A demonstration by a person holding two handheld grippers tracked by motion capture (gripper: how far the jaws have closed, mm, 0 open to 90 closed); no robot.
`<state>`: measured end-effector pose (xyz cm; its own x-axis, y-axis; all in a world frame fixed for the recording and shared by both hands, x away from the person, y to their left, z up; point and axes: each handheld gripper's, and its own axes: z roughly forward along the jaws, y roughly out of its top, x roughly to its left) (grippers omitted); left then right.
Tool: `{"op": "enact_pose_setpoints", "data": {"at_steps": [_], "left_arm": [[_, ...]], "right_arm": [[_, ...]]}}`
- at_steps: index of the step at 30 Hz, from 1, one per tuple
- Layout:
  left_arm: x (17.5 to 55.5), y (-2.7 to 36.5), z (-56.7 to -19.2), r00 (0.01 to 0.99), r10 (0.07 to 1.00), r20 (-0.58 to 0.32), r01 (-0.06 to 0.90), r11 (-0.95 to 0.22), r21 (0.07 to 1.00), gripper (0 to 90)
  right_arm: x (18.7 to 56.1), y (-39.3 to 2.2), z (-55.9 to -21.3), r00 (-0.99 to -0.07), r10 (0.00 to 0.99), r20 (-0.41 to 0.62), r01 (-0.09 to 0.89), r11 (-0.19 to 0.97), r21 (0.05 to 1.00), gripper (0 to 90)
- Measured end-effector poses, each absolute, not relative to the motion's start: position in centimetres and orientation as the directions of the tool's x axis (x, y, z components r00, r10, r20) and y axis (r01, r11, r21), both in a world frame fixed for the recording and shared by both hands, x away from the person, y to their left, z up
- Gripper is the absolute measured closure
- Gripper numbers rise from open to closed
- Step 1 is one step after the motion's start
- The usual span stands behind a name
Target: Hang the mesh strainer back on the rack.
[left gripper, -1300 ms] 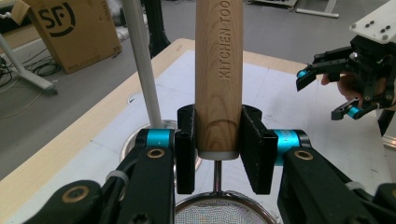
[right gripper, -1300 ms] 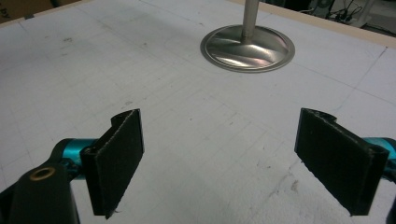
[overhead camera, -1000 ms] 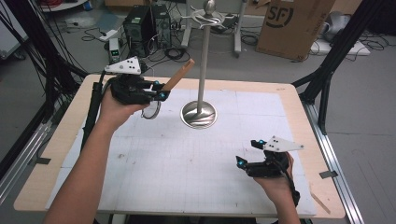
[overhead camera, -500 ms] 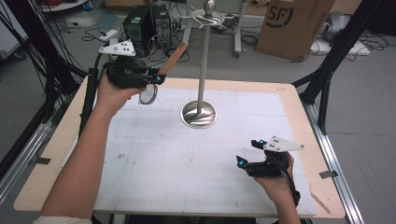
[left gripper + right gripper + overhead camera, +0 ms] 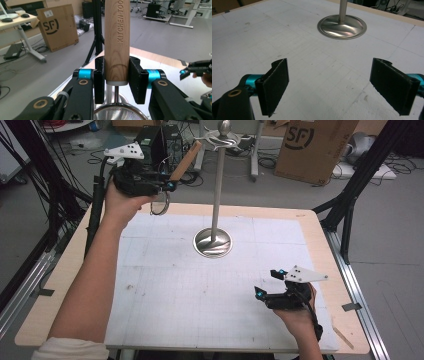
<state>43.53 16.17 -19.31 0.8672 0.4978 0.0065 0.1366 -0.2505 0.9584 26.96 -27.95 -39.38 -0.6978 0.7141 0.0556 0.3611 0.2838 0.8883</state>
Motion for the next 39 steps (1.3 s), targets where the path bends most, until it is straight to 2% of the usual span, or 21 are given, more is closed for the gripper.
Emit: {"op": "enact_pose_setpoints", "data": {"at_steps": [18,39], "left_arm": [[45.1,17.0,-18.9,0.841,0.541,-0.014,0.156,-0.219,0.963,69.1],[45.1,15.3,-19.3,0.855,0.518,-0.023,0.168,-0.235,0.957,69.1]], "right_arm": [[26.7,-28.1,-39.1,-0.694,0.718,0.053,0.358,0.280,0.891,14.5],[26.7,-28.1,-39.0,-0.694,0.718,0.053,0.357,0.280,0.891,14.5]]}}
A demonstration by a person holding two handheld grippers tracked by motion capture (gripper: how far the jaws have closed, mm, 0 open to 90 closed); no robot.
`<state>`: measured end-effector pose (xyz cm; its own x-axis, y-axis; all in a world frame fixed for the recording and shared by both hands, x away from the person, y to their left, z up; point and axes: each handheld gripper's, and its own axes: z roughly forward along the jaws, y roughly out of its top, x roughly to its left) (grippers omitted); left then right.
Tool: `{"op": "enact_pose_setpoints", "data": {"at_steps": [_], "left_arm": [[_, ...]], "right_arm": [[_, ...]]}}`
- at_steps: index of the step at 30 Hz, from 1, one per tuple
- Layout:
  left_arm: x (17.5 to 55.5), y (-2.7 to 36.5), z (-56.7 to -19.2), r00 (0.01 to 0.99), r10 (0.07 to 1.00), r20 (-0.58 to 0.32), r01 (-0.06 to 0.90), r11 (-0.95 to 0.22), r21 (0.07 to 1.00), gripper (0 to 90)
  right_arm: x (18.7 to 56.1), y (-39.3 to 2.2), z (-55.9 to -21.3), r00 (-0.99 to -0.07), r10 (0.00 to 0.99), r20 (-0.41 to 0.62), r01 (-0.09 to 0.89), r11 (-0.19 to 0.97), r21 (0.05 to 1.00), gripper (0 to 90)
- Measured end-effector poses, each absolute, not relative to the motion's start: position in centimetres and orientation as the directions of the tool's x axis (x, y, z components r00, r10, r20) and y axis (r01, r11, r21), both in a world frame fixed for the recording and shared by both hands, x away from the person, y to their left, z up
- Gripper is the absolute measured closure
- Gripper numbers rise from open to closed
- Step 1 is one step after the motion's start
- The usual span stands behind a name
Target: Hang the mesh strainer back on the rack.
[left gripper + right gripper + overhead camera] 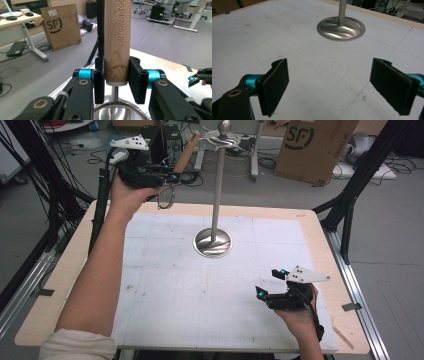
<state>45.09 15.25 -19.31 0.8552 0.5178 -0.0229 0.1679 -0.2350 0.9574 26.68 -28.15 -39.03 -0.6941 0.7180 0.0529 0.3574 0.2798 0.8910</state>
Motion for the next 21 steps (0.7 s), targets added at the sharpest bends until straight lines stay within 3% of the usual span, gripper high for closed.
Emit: {"op": "enact_pose_setpoints", "data": {"at_steps": [21], "left_arm": [[44.4,12.3,-19.9,0.860,0.508,0.045,0.148,-0.332,0.932,69.1]], "right_arm": [[26.6,-28.0,-39.0,-0.697,0.715,0.054,0.356,0.280,0.892,14.5]]}}
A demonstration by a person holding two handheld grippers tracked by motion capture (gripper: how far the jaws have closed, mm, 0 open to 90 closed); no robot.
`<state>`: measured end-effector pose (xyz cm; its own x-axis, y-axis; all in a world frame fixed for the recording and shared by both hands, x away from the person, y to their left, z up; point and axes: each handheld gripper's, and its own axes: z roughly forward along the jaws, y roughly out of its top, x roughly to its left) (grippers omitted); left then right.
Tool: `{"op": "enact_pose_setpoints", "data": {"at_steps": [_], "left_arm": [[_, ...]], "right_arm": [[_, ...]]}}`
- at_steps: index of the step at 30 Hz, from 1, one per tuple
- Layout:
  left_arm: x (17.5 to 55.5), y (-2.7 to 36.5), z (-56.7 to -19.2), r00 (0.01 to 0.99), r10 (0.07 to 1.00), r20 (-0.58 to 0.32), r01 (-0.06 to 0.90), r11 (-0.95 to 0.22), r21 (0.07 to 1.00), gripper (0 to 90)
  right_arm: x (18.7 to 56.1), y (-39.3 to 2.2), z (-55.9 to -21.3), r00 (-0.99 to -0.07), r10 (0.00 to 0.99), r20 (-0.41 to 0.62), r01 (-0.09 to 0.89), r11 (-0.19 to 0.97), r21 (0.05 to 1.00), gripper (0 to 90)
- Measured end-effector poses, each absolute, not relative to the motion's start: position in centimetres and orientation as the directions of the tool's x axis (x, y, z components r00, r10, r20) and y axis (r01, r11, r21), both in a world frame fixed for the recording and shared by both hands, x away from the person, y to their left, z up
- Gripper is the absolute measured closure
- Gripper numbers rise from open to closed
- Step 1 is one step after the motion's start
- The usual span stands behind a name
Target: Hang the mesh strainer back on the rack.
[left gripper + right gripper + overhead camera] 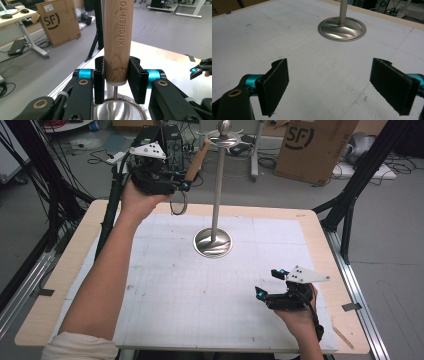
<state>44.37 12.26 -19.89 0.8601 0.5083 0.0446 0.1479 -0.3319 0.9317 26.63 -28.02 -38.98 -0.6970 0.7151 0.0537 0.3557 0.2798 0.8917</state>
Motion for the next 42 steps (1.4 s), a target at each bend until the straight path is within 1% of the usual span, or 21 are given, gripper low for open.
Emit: {"op": "enact_pose_setpoints", "data": {"at_steps": [7,17,24,33,42], "left_arm": [[44.7,11.1,-20.4,0.859,0.510,0.045,0.160,-0.351,0.923,69.1],[45.1,10.7,-20.7,0.861,0.507,0.030,0.166,-0.337,0.927,68.3],[45.0,10.6,-20.9,0.860,0.510,0.032,0.171,-0.347,0.922,59.2],[44.4,10.9,-21.4,0.864,0.503,0.021,0.178,-0.344,0.922,54.8],[43.9,11.8,-23.3,0.874,0.485,-0.027,0.209,-0.323,0.923,49.4]], "right_arm": [[26.7,-28.0,-39.1,-0.699,0.713,0.050,0.354,0.284,0.891,14.5],[26.7,-28.2,-39.1,-0.696,0.716,0.057,0.360,0.279,0.891,14.5],[26.7,-28.1,-39.1,-0.695,0.716,0.060,0.361,0.275,0.891,14.5],[26.7,-28.1,-39.1,-0.700,0.712,0.057,0.357,0.280,0.891,14.5],[26.7,-28.0,-39.1,-0.700,0.712,0.054,0.355,0.281,0.892,14.5]]}}
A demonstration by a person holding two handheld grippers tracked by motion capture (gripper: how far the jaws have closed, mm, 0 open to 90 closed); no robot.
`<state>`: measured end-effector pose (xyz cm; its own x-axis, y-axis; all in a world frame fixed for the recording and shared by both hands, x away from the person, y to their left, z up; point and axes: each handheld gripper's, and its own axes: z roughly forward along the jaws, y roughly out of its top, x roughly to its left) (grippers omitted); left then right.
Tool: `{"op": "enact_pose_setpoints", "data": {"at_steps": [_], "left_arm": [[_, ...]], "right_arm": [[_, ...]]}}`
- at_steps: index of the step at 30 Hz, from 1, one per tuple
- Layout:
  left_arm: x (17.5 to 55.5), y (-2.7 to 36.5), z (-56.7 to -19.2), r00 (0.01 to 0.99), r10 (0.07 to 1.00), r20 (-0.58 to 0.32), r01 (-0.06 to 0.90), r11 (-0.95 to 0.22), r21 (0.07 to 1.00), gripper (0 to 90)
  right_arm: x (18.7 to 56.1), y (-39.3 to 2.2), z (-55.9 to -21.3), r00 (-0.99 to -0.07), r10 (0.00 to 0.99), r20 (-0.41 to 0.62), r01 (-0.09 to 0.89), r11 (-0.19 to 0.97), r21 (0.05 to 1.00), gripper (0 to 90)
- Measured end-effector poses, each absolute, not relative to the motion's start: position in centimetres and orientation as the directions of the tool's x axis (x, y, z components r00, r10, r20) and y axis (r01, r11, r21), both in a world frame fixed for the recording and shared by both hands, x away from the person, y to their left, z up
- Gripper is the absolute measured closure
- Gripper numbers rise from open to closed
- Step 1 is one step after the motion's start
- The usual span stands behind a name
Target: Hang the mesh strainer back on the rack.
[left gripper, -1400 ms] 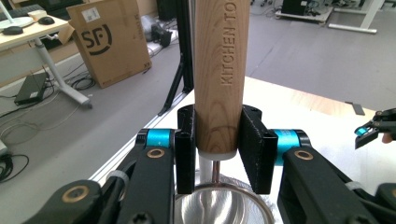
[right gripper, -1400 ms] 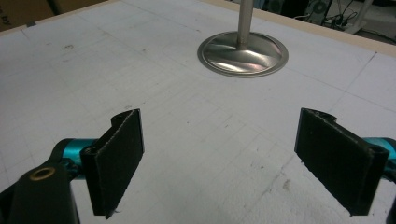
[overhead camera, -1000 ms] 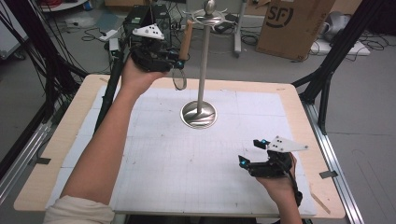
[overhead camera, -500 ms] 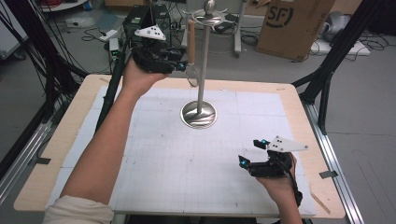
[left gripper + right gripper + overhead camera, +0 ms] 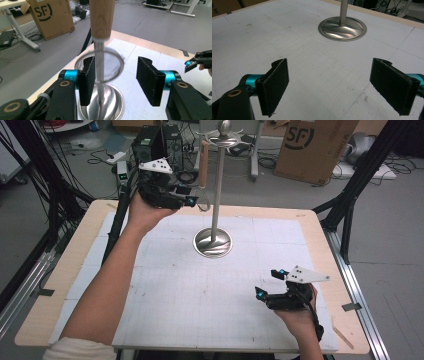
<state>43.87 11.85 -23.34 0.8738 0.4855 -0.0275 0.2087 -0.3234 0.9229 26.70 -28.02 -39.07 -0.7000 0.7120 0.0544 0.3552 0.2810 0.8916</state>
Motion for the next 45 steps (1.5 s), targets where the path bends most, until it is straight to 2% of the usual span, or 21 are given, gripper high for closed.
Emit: {"op": "enact_pose_setpoints", "data": {"at_steps": [19,30,45], "left_arm": [[41.8,13.8,-26.4,0.887,0.459,-0.057,0.233,-0.336,0.913,40.0],[40.3,14.2,-27.8,0.899,0.435,-0.045,0.213,-0.346,0.914,39.0],[39.1,14.4,-30.2,0.899,0.432,-0.068,0.241,-0.360,0.901,35.6]], "right_arm": [[26.7,-28.0,-39.1,-0.699,0.713,0.055,0.357,0.281,0.891,14.5],[26.7,-28.0,-39.1,-0.698,0.714,0.052,0.356,0.283,0.890,14.5],[26.6,-28.1,-39.1,-0.695,0.717,0.049,0.354,0.283,0.891,14.5]]}}
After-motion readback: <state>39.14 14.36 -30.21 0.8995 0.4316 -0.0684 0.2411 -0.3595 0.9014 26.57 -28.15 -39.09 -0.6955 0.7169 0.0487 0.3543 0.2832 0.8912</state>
